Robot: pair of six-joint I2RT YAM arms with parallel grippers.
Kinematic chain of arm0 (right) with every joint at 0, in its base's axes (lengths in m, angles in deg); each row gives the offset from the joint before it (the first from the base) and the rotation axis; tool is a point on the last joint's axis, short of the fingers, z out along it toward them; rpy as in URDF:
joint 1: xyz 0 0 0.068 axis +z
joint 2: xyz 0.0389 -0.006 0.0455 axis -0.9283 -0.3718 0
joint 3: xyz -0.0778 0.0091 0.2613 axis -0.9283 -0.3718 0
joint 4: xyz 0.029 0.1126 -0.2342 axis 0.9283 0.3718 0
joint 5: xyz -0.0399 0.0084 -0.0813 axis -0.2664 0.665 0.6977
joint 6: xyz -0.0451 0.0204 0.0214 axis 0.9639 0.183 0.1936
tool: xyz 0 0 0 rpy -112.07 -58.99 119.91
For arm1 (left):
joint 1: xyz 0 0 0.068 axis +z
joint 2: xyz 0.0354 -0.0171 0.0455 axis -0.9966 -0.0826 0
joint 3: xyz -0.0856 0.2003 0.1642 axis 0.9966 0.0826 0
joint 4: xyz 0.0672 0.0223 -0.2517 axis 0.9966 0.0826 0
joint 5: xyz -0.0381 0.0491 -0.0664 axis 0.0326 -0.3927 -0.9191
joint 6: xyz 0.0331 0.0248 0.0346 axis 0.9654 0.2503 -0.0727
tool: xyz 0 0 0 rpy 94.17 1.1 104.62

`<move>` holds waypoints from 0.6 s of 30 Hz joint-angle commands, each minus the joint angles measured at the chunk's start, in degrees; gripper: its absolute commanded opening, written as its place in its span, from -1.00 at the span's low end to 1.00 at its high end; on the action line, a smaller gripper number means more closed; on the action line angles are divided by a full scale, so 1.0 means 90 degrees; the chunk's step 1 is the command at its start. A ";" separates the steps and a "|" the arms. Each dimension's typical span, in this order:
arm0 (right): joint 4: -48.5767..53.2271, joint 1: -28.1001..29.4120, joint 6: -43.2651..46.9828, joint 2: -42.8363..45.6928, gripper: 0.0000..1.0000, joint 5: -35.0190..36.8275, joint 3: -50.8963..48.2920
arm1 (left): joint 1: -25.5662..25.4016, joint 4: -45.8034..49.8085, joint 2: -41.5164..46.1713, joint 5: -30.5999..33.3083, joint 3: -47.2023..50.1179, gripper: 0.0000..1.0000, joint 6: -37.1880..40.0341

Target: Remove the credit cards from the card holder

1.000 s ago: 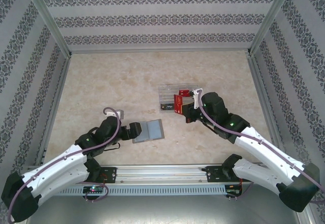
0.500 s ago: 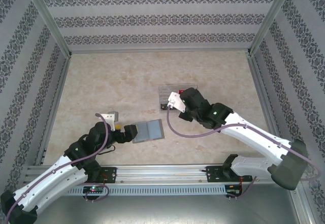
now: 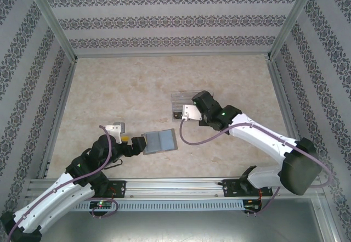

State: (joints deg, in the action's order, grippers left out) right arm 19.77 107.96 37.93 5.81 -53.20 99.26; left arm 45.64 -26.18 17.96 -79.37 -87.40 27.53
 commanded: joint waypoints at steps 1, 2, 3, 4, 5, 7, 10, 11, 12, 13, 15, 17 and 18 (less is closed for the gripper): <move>-0.0222 -0.0205 0.0270 -0.0045 -0.91 -0.0241 0.0061 | 0.0037 0.0159 0.0062 0.0001 0.0064 0.99 0.0050; -0.0277 -0.0248 0.0288 -0.0060 -0.91 -0.0288 0.0049 | 0.0032 0.0161 0.0058 0.0001 0.0066 0.99 0.0043; -0.0307 -0.0270 0.0298 -0.0087 -0.89 -0.0345 0.0048 | 0.0036 0.0161 0.0061 0.0029 0.0073 0.99 0.0043; -0.0343 -0.0294 0.0345 -0.0103 -0.87 -0.0395 0.0031 | 0.0037 0.0169 0.0062 0.0047 0.0078 0.99 0.0048; -0.0424 -0.0316 0.0399 -0.0146 -0.86 -0.0390 0.0012 | 0.0037 0.0176 0.0058 0.0063 0.0074 0.99 0.0051; -0.0522 -0.0365 0.0495 -0.0261 -0.86 -0.0350 0.0018 | 0.0036 0.0181 0.0055 0.0088 0.0073 0.99 0.0048; -0.0583 -0.0560 0.0528 -0.0446 -0.86 -0.0441 0.0116 | 0.0037 0.0200 0.0062 0.0118 0.0084 0.99 0.0050; -0.0593 -0.0627 0.0532 -0.0507 -0.86 -0.0471 0.0152 | 0.0037 0.0210 0.0060 0.0132 0.0083 0.99 0.0045; -0.0592 -0.0688 0.0566 -0.0562 -0.85 -0.0508 0.0194 | 0.0037 0.0217 0.0057 0.0148 0.0083 0.99 0.0048; -0.0618 -0.0723 0.0578 -0.0598 -0.85 -0.0521 0.0211 | 0.0037 0.0220 0.0062 0.0152 0.0076 0.99 0.0048; -0.0660 -0.0776 0.0620 -0.0718 -0.85 -0.0522 0.0293 | 0.0037 0.0216 0.0056 0.0161 0.0077 0.99 0.0054; -0.0667 -0.0812 0.0626 -0.0831 -0.85 -0.0511 0.0383 | 0.0035 0.0230 0.0062 0.0160 0.0076 0.99 0.0055; -0.0671 -0.0835 0.0628 -0.0905 -0.85 -0.0503 0.0438 | 0.0037 0.0239 0.0053 0.0166 0.0074 0.99 0.0059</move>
State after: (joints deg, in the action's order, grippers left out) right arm 14.96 100.90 42.63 -1.10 -56.94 100.52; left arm 45.64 -25.57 17.96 -78.91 -87.40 27.53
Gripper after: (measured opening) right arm 0.076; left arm 0.996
